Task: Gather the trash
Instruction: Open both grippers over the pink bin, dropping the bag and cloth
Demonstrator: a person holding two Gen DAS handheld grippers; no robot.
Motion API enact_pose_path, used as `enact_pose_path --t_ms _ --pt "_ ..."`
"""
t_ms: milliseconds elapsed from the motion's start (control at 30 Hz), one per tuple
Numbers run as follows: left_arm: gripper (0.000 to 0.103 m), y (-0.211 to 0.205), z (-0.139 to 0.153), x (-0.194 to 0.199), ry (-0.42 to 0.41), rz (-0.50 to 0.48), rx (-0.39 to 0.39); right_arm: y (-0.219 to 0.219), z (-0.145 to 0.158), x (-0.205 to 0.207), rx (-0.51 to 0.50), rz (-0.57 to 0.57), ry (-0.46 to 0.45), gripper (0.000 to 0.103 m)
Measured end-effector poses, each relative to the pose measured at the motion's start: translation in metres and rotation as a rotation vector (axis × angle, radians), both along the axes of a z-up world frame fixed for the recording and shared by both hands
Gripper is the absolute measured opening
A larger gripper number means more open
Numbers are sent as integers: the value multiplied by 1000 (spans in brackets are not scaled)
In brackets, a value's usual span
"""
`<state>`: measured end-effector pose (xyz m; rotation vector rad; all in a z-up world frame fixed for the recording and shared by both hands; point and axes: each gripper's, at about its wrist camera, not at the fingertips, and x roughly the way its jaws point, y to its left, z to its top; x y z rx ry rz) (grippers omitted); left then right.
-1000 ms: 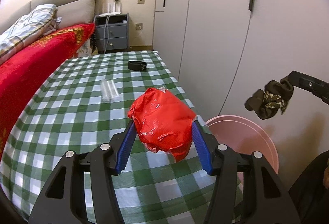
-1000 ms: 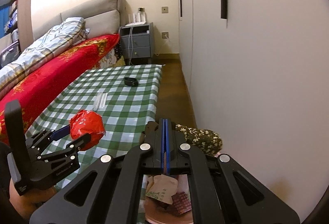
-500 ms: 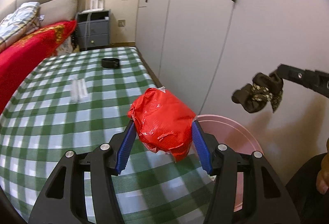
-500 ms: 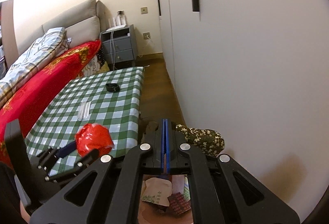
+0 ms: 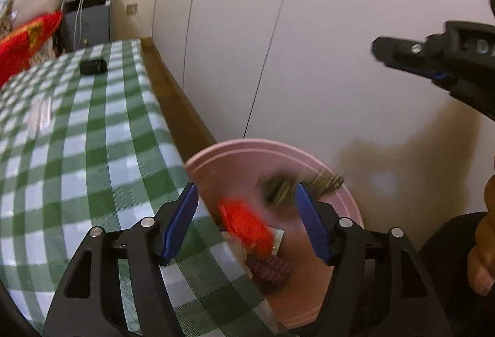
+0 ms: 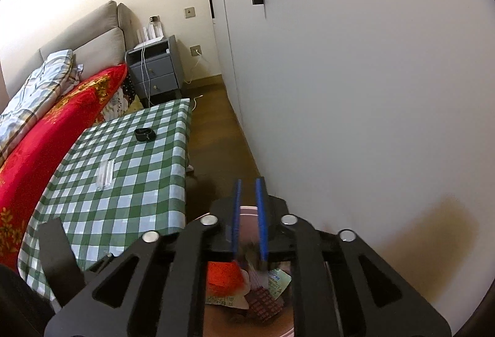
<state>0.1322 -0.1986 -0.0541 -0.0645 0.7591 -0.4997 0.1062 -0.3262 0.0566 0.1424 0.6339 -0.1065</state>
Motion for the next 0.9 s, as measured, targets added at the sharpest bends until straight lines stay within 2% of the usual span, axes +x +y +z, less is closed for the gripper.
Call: enact_pose_path --t_ms 67,267,400,633,900 --pt "64 6 -1 1 1 17 4 2 0 0 -5 2 -2 21" --pt "63 26 9 -2 -41 80 4 8 -2 1 -21 19 -2 21" --pt "59 45 14 2 -67 144 13 12 -2 -1 -33 38 -11 21" --pt "58 74 17 13 -69 229 26 16 -3 1 -29 56 -12 21" --pt "58 98 21 19 -75 282 26 25 -10 9 -39 88 6 21"
